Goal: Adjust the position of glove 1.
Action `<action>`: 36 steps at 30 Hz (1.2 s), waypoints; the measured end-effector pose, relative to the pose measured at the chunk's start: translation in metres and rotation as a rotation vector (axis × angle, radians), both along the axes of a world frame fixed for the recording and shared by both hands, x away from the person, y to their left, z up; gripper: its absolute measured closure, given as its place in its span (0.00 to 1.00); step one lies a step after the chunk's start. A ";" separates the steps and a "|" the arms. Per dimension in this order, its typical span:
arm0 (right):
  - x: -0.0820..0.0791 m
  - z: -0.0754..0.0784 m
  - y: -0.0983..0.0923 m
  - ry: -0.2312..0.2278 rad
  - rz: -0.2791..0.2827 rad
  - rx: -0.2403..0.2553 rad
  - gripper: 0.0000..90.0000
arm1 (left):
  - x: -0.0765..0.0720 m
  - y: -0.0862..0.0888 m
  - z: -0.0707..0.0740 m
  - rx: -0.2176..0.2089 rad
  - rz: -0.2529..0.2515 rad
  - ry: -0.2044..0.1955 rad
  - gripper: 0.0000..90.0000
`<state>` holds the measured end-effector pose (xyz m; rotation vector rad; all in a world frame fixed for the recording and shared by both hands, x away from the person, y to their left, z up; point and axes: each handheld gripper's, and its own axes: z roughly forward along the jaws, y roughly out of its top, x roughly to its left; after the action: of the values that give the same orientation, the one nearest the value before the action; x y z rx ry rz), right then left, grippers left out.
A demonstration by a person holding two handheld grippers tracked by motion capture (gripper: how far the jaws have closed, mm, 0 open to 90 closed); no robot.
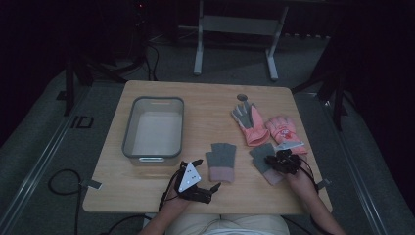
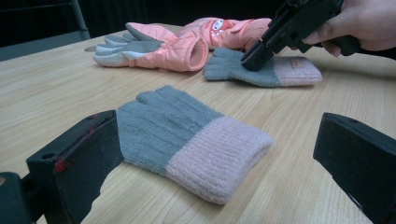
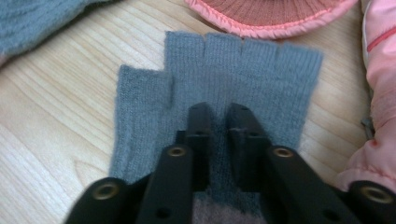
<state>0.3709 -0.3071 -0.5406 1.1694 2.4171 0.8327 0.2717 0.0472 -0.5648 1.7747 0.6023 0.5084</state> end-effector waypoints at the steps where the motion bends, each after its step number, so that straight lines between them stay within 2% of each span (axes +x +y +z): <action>1: 0.000 0.002 0.001 0.005 -0.006 -0.005 0.94 | 0.000 0.000 0.000 -0.001 0.001 -0.001 0.00; 4: -0.008 0.010 0.005 0.015 -0.024 0.012 0.95 | 0.000 0.000 0.000 -0.004 0.004 -0.002 0.00; 6: -0.017 0.020 0.009 0.000 -0.040 0.060 0.95 | 0.000 0.000 0.000 -0.005 0.005 0.001 0.00; 8: -0.028 0.034 0.015 -0.045 -0.051 0.059 0.95 | 0.000 0.000 0.000 -0.006 0.005 0.002 0.00; 11: -0.041 0.055 0.023 -0.075 -0.073 0.103 0.95 | 0.000 0.001 0.000 -0.005 0.004 0.003 0.00; 12: -0.046 0.061 0.026 -0.104 -0.093 0.102 0.94 | 0.000 0.001 0.000 -0.007 0.005 0.002 0.00; 13: -0.048 0.065 0.028 -0.116 -0.108 0.097 0.94 | 0.000 0.001 0.000 -0.007 0.006 0.000 0.00; 16: -0.055 0.073 0.036 -0.117 -0.154 0.141 0.95 | 0.000 0.001 0.000 -0.007 0.009 -0.001 0.00; 17: -0.057 0.074 0.039 -0.118 -0.157 0.141 0.95 | 0.000 0.001 0.000 -0.007 0.009 -0.001 0.00; 19: -0.061 0.076 0.043 -0.150 -0.208 0.138 0.95 | 0.000 0.001 0.000 -0.007 0.007 0.002 0.00; 20: -0.062 0.074 0.046 -0.176 -0.233 0.124 0.95 | 0.000 0.001 0.000 -0.009 0.004 0.005 0.00; 21: -0.062 0.072 0.046 -0.179 -0.247 0.132 0.94 | 0.001 0.001 0.000 -0.009 -0.003 0.009 0.00; 22: -0.061 0.069 0.046 -0.174 -0.276 0.159 0.94 | 0.001 0.001 0.000 -0.010 -0.002 0.010 0.00; 24: -0.061 0.063 0.046 -0.188 -0.314 0.162 0.94 | 0.001 0.001 0.000 -0.013 0.002 0.009 0.00; 26: -0.063 0.055 0.045 -0.170 -0.342 0.186 0.94 | 0.000 0.001 0.000 -0.009 0.002 0.004 0.00; 27: -0.063 0.050 0.045 -0.172 -0.366 0.183 0.94 | 0.000 0.001 0.000 -0.006 0.003 0.002 0.00; 29: -0.062 0.038 0.045 -0.141 -0.387 0.177 0.94 | 0.000 0.000 0.000 -0.001 0.001 -0.001 0.00; 31: -0.061 0.026 0.042 -0.132 -0.429 0.176 0.94 | 0.000 0.000 0.000 -0.002 0.002 -0.002 0.00; 33: -0.058 0.017 0.040 -0.091 -0.437 0.181 0.94 | 0.000 0.000 0.000 -0.003 0.004 -0.004 0.00; 36: -0.054 0.001 0.041 -0.060 -0.438 0.130 0.94 | -0.001 0.000 0.000 -0.001 0.004 -0.007 0.00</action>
<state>0.3167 -0.2662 -0.5394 1.6179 1.9691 0.8719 0.2709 0.0471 -0.5649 1.7703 0.6014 0.5173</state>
